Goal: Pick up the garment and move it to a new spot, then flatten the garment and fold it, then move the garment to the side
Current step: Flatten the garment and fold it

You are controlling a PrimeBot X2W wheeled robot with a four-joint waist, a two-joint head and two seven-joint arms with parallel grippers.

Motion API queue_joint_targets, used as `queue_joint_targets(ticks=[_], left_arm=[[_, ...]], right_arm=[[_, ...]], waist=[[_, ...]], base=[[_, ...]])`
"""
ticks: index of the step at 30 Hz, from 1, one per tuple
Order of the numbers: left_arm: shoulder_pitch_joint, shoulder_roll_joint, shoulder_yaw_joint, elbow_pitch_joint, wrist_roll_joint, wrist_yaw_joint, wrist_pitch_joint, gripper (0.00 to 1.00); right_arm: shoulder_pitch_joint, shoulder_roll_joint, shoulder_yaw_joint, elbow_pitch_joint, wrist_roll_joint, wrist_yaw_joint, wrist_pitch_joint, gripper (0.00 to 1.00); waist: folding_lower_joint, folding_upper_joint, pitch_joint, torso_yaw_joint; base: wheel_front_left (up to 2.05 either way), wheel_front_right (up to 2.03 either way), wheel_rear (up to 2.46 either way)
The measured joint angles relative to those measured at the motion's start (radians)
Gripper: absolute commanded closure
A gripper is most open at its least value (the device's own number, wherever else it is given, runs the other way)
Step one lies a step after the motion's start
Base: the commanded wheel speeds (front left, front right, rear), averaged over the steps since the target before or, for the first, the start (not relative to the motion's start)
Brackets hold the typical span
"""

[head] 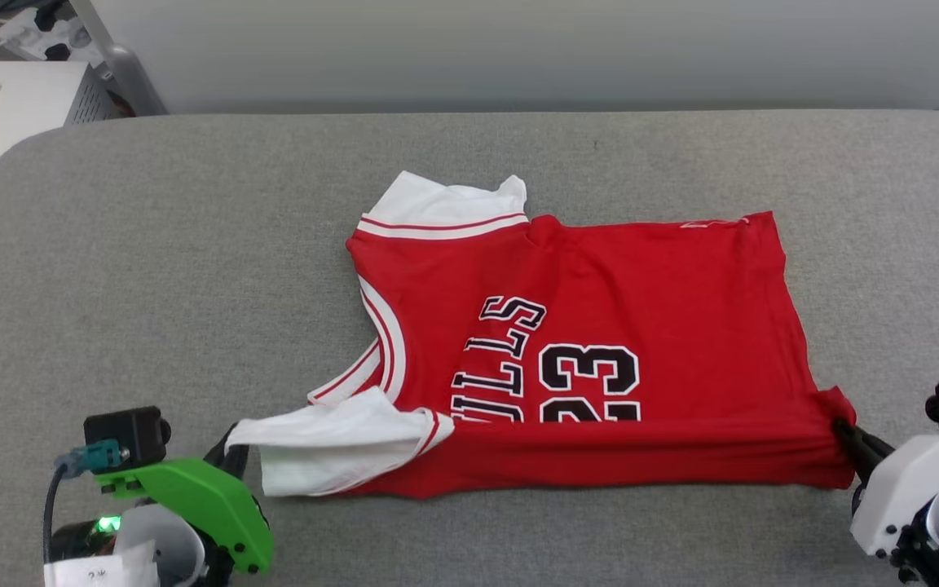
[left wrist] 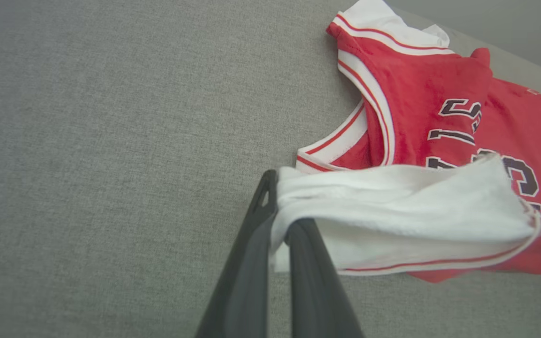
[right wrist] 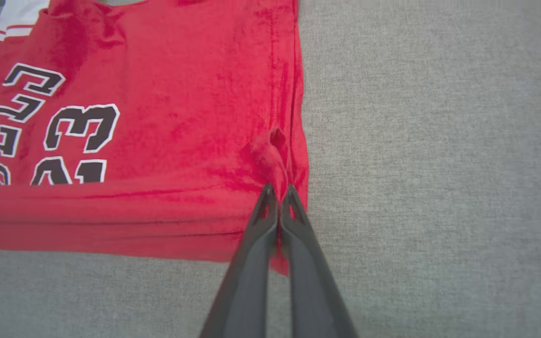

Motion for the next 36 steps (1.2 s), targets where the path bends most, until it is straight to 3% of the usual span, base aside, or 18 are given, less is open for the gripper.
queue_joint_targets(ticks=[11, 23, 25, 26, 27, 29, 30, 36], left_arm=[[-0.216, -0.063, -0.039, 0.198, 0.01, -0.09, 0.021, 1.0], [-0.302, -0.119, -0.069, 0.365, 0.002, -0.158, 0.039, 1.0], [-0.307, -0.119, -0.072, 0.37, -0.001, -0.164, 0.043, 1.0], [-0.308, -0.119, -0.072, 0.371, -0.001, -0.165, 0.043, 1.0], [-0.308, -0.12, -0.072, 0.373, -0.002, -0.165, 0.043, 0.98], [-0.307, -0.123, -0.072, 0.375, -0.009, -0.169, 0.044, 0.11], [-0.307, -0.124, -0.07, 0.376, -0.01, -0.169, 0.042, 0.0], [-0.273, -0.123, -0.041, 0.365, -0.021, -0.144, 0.006, 0.0]], right_arm=[[-0.186, -0.048, 0.088, 0.142, 0.012, 0.0, -0.024, 1.0], [-0.283, -0.086, 0.197, 0.265, 0.06, 0.0, -0.113, 1.0], [-0.289, -0.091, 0.213, 0.284, 0.07, 0.0, -0.129, 0.63], [-0.291, -0.092, 0.218, 0.292, 0.074, 0.0, -0.133, 0.12], [-0.294, -0.095, 0.224, 0.301, 0.079, 0.0, -0.141, 0.0], [-0.298, -0.1, 0.237, 0.313, 0.087, 0.0, -0.158, 0.0], [-0.299, -0.101, 0.243, 0.312, 0.088, 0.0, -0.176, 0.0], [-0.286, -0.091, 0.233, 0.321, 0.092, 0.0, -0.299, 0.0]], waist=[[0.0001, 0.0, 0.094, -0.004], [0.0001, 0.0, 0.167, -0.011], [0.0001, 0.0, 0.169, -0.011], [0.0001, 0.0, 0.168, -0.011], [0.0001, 0.0, 0.167, -0.01], [0.0001, 0.0, 0.16, -0.007], [0.0001, 0.0, 0.156, -0.006], [0.0001, 0.0, 0.119, -0.001]], base=[[0.0, 0.0, 0.0], [0.0, 0.0, 0.0], [0.0, 0.0, 0.0], [0.0, 0.0, 0.0], [0.0, 0.0, 0.0], [0.0, 0.0, 0.0], [0.0, 0.0, 0.0], [0.0, 0.0, 0.0]])
